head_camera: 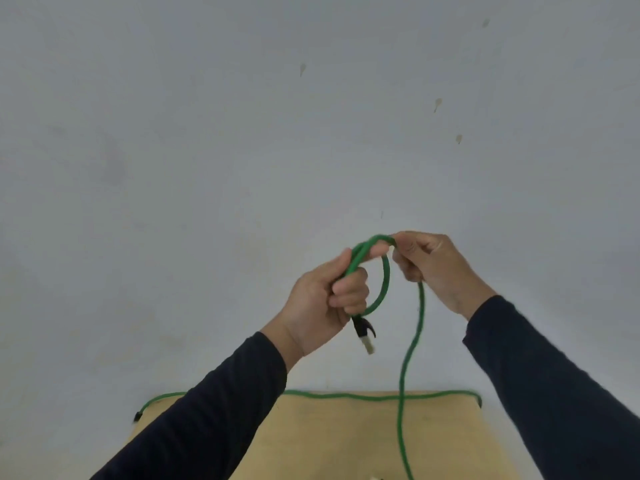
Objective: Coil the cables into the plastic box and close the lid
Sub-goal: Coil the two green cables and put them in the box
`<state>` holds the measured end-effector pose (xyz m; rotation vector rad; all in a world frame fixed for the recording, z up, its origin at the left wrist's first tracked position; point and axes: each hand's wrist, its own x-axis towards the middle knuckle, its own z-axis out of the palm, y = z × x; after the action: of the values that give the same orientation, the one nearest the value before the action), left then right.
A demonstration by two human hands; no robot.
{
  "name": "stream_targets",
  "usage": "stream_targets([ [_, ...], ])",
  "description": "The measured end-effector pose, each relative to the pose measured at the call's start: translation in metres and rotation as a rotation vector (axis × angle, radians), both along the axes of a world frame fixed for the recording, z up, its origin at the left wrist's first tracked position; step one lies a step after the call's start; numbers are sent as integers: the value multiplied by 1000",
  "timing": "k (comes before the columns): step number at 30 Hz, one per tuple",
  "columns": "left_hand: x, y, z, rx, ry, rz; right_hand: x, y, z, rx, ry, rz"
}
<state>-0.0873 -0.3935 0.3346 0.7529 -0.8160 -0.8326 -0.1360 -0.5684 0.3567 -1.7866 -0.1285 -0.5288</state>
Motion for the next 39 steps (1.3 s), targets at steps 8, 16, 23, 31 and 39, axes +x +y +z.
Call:
stream_targets([
  [8,65,6,31,-196,73,553,15,70,-57,-432,321,85],
  [16,46,35,-33,409,-675,325,11,19,42,-724,188,17],
  [23,36,12,5,-89,-77,206,46,15,-13,43,135,-20],
  [31,77,14,-6,333,-575,726,19,60,-51,-661,290,88],
  [39,35,18,-48,417,-608,302,4,22,11,-438,211,74],
])
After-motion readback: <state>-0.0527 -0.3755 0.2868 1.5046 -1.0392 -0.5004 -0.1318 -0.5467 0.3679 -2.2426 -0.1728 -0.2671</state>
